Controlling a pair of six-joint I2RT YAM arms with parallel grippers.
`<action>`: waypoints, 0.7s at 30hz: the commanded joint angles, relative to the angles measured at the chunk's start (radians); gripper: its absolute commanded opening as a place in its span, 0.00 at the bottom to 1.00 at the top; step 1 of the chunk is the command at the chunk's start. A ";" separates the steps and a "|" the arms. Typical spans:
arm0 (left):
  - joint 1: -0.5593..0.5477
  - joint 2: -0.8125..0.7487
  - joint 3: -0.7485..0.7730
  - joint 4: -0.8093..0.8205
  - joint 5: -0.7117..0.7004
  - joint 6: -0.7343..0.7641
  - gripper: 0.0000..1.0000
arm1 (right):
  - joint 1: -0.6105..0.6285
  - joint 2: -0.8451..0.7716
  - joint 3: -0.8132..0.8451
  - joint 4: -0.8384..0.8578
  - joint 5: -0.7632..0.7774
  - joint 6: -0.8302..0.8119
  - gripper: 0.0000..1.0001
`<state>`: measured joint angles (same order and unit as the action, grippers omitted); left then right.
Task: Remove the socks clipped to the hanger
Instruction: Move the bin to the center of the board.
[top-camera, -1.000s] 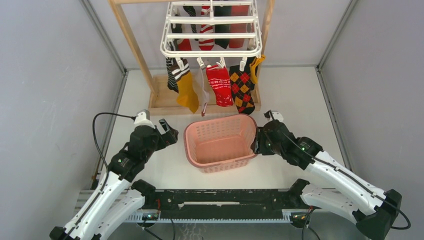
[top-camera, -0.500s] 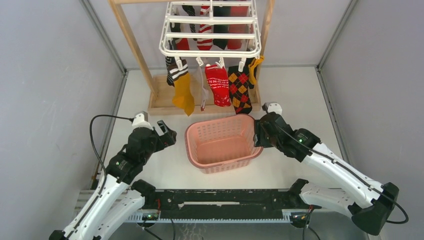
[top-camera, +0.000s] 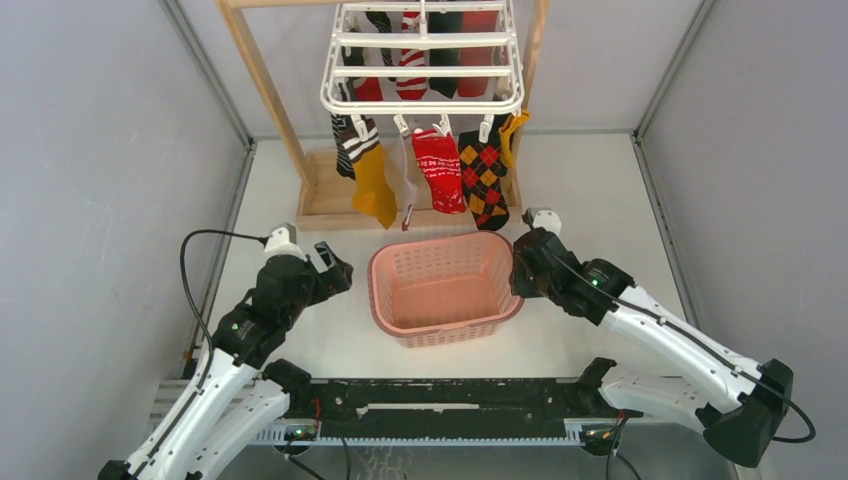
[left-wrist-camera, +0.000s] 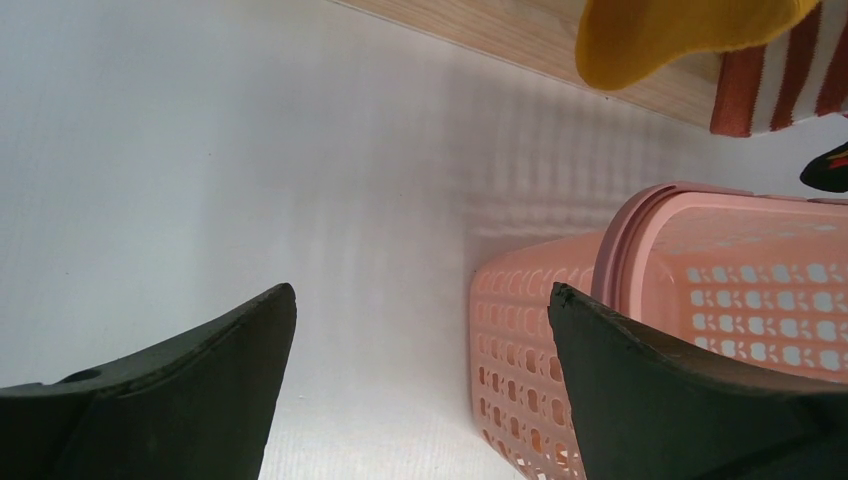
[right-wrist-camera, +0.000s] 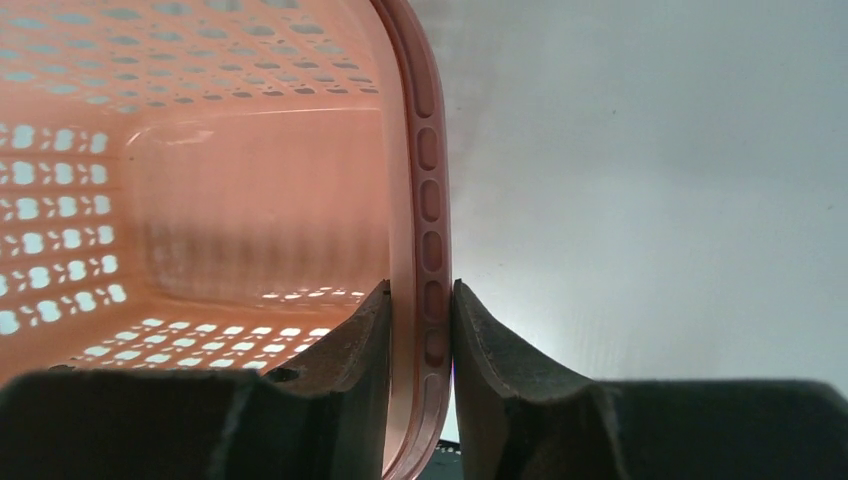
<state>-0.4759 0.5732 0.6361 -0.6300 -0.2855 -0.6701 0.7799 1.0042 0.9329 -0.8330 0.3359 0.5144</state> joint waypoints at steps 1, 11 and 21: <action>-0.009 -0.009 0.042 0.016 -0.009 0.014 1.00 | 0.031 -0.082 -0.054 0.029 -0.041 0.159 0.34; -0.010 -0.027 0.039 0.016 -0.007 0.009 1.00 | 0.152 -0.056 -0.095 0.085 -0.044 0.284 0.45; -0.010 -0.066 0.102 -0.036 -0.016 0.035 1.00 | 0.152 -0.216 0.010 -0.044 0.171 0.105 0.65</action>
<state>-0.4797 0.5285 0.6521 -0.6636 -0.2863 -0.6647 0.9344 0.8890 0.8562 -0.8673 0.4007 0.7341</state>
